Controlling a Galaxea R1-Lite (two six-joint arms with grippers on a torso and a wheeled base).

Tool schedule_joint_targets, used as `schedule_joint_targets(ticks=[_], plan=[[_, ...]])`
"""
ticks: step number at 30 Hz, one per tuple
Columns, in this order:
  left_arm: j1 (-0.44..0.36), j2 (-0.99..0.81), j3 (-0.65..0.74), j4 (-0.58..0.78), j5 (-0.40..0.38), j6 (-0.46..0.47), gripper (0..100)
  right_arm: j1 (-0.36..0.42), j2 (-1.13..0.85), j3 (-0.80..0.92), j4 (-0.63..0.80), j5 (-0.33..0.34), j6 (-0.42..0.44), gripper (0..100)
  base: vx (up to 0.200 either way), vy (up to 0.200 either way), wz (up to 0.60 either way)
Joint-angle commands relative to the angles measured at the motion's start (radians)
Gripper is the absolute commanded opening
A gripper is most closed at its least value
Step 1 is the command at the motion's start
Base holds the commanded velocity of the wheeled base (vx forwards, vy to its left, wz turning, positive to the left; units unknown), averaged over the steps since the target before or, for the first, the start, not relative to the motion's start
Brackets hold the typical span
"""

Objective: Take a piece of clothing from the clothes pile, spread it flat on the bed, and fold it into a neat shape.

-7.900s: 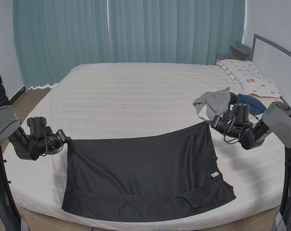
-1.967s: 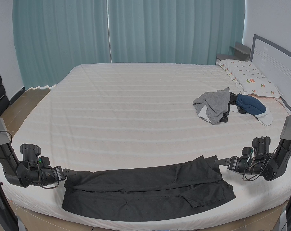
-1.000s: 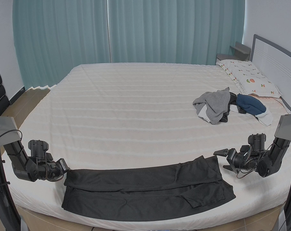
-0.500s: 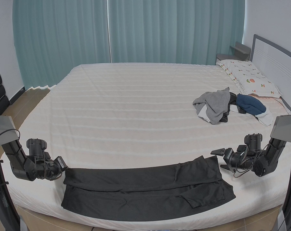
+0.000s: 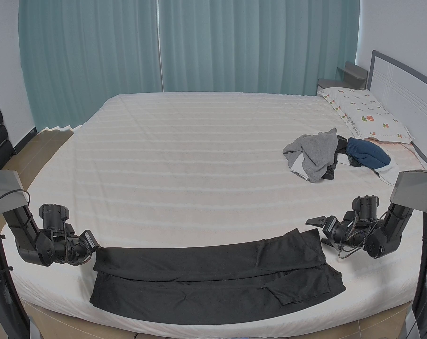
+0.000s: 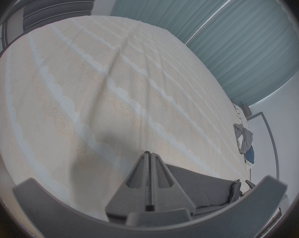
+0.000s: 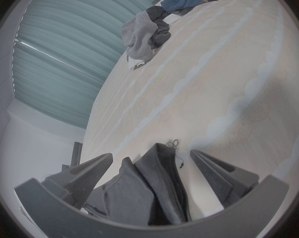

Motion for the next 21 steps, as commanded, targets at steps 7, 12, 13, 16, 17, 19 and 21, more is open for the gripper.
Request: schedule_joint_targets(ticks=[7,12,13,16,17,19,21], plan=[[0.001,0.004,0.001,0.000,0.000,0.000,0,0.012,0.029,-0.035,-0.001,-0.013,0.006,0,0.000,0.000,0.00],[0.001,0.004,0.001,0.000,0.000,0.000,0,0.006,0.022,-0.033,-0.002,-0.013,0.006,0,0.000,0.000,0.00],[0.001,0.004,0.001,0.000,0.000,0.000,0,0.006,0.022,-0.033,-0.002,-0.013,0.006,0,0.000,0.000,0.00],[0.001,0.004,0.001,0.000,0.000,0.000,0,0.003,0.021,-0.035,-0.002,-0.014,0.007,0,0.000,0.000,0.00],[0.001,0.004,0.001,0.000,0.000,0.000,0,0.002,0.018,-0.035,-0.002,-0.014,0.007,0,0.000,0.000,0.00],[0.003,0.004,0.001,0.000,0.000,0.001,0,0.002,0.016,-0.035,-0.004,-0.013,0.007,0,0.000,0.000,0.00],[0.003,0.004,0.001,0.000,0.000,0.001,0,-0.001,0.016,-0.036,-0.005,-0.013,0.007,0,0.000,0.000,0.00]])
